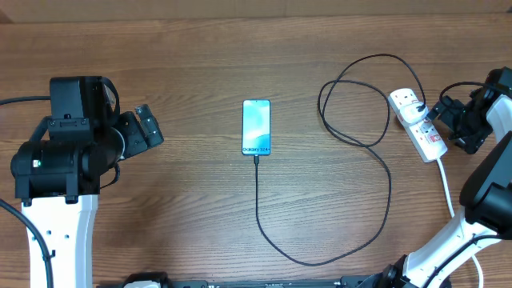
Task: Plug charger to phone and switch on socket
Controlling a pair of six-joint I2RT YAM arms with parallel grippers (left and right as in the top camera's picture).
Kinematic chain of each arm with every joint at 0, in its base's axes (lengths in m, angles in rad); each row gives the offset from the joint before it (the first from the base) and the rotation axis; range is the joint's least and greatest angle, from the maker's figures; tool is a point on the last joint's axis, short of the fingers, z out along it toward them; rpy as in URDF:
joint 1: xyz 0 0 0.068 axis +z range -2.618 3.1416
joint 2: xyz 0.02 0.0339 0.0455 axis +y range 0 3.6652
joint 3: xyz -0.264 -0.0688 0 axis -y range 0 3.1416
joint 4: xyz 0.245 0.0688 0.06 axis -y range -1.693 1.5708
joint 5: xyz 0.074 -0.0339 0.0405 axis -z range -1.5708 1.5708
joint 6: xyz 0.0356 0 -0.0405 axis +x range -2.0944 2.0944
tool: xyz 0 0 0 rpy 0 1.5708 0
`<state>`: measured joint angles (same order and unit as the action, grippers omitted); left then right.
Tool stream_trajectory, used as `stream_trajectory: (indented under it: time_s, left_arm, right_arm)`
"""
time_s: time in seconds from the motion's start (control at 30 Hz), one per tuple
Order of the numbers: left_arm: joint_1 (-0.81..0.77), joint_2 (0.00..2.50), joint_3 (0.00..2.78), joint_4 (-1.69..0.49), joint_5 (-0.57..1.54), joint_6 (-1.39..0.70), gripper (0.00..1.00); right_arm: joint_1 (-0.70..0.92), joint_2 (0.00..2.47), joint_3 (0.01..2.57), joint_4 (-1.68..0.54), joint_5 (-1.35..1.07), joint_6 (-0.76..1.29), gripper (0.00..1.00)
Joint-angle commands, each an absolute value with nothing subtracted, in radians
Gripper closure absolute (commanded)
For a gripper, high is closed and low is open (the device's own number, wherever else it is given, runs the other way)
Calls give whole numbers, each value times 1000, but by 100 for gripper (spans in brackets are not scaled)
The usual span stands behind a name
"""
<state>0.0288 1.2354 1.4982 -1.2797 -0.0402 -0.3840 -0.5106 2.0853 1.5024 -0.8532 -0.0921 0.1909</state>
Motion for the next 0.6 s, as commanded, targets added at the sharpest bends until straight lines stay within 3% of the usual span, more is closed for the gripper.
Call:
stream_trajectory:
  time_s: [0.0, 0.57]
  left_arm:
    - [33, 1239, 1502, -1282, -33, -366, 0]
    - [33, 1239, 1502, -1282, -33, -366, 0]
  right_arm:
    - [-482, 2090, 1495, -873, -109, 182, 0]
    - [-477, 2090, 1495, -899, -152, 167, 0]
